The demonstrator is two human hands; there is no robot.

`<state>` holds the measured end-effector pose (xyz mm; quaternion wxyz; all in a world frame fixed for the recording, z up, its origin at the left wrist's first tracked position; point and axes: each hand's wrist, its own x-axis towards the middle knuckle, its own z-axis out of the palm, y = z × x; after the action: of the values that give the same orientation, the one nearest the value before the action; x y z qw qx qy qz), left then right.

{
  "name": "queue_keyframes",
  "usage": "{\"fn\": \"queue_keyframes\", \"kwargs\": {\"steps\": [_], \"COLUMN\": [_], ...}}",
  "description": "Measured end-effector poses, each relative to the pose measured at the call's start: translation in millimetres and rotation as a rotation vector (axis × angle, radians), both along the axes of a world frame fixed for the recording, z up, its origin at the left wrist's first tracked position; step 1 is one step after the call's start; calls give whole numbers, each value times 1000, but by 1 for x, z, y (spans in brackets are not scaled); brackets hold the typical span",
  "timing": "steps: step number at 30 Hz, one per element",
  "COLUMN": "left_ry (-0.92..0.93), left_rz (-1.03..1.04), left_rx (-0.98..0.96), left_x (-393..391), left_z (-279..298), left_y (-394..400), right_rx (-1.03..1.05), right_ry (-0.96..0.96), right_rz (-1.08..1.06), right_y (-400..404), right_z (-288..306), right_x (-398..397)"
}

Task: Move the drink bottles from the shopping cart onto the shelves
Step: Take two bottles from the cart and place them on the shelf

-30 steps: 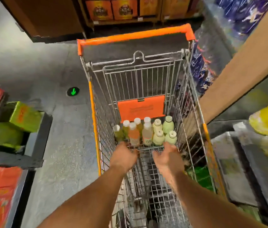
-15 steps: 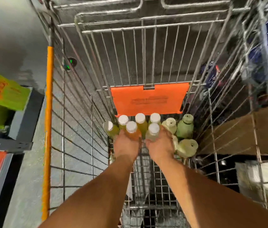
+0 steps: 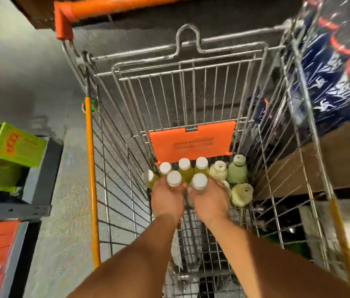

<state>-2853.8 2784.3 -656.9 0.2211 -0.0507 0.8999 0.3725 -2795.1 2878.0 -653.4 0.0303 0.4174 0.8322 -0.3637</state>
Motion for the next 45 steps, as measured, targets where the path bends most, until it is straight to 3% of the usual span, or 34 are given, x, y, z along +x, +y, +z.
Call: {"fn": "queue_keyframes", "kwargs": {"steps": [3, 8, 11, 16, 20, 25, 32, 45], "left_ry": [64, 219, 289, 395, 470, 566, 646, 513], "left_rz": [-36, -266, -434, -581, -707, -879, -1101, -1474], "left_rx": [51, 116, 150, 331, 369, 496, 627, 756], "left_x": [-2, -2, 11, 58, 103, 165, 298, 561], "left_z": [50, 135, 195, 308, 390, 458, 512, 549], "left_y": [-5, -18, -32, -70, -88, -97, -109, -188], "right_rx": [11, 190, 143, 259, 387, 544, 685, 748], "right_ry": [125, 389, 237, 311, 338, 317, 241, 139], "right_rz": [-109, -173, -323, -540, -691, -836, -1005, -1297], "right_y": [-7, -30, -54, -102, -129, -153, -208, -353], "right_z": [48, 139, 205, 311, 390, 464, 519, 548], "right_x": [8, 33, 57, 113, 174, 262, 400, 655]}}
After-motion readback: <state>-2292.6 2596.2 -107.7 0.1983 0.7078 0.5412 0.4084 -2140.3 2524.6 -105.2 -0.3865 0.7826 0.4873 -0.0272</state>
